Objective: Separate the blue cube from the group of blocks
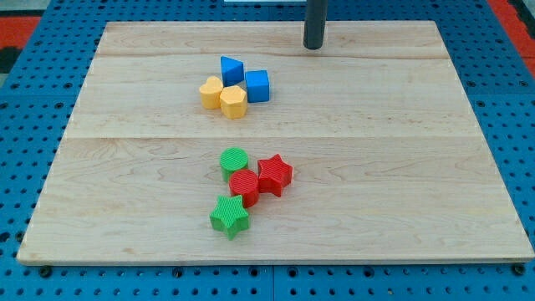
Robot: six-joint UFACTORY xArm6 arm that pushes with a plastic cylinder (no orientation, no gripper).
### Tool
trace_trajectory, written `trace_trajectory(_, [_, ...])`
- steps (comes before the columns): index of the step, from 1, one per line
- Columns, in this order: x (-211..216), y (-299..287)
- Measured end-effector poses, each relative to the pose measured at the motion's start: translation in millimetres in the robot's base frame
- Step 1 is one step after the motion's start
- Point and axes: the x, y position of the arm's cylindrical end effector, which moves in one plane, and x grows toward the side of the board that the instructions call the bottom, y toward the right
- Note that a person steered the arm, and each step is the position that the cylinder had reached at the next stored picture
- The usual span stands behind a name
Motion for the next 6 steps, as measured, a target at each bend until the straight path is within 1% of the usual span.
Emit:
trace_trajectory(2, [2,0])
trace_trajectory(4, [59,14])
trace_trajectory(5, [115,7])
trace_trajectory(6, [127,-34])
